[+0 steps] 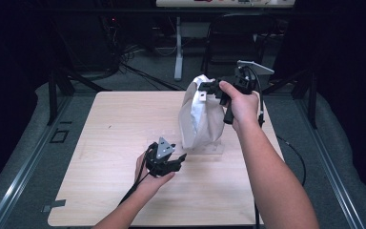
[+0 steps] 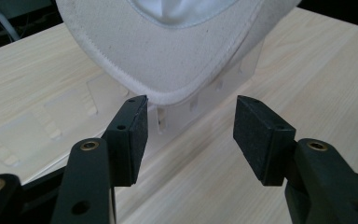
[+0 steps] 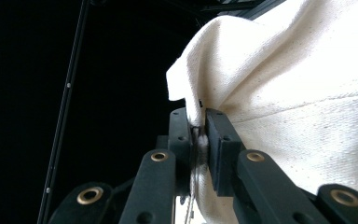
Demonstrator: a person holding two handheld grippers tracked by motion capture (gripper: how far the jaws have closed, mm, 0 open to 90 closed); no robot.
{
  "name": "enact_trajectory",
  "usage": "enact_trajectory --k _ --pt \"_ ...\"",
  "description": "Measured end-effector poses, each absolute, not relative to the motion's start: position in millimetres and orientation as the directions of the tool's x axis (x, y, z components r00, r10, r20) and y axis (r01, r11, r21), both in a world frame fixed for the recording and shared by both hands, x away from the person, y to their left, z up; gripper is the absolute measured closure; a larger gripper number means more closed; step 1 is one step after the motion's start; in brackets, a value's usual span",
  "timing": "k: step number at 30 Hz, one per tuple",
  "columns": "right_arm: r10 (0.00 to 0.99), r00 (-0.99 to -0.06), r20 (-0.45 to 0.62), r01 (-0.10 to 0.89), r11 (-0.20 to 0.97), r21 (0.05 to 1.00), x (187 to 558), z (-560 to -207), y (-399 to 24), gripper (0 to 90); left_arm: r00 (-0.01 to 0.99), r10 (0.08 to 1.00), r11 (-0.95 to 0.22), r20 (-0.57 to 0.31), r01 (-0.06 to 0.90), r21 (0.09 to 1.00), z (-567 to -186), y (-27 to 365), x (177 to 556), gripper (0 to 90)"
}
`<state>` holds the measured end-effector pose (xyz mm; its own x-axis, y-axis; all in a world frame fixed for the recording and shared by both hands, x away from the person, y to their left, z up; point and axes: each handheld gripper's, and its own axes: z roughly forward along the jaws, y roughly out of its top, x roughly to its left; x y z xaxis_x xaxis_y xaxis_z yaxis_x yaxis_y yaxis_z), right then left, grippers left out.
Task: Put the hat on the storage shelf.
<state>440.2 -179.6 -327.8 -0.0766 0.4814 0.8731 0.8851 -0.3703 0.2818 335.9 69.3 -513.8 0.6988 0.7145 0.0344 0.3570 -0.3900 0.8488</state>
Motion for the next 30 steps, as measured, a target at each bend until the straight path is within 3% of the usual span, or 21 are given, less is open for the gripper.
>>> enact_trajectory --k 14,30 --pt "0.49 -0.091 0.867 0.885 -0.36 0.297 438.9 -326.9 -177.0 81.5 0.673 0.74 -0.327 0.002 0.358 0.874 -518.9 42.8 343.6 45.0" --pt "0.499 -0.102 0.861 0.885 -0.349 0.307 437.1 -324.7 -174.7 81.5 0.693 0.719 -0.379 0.044 0.339 0.861 -516.2 44.5 349.9 70.2"
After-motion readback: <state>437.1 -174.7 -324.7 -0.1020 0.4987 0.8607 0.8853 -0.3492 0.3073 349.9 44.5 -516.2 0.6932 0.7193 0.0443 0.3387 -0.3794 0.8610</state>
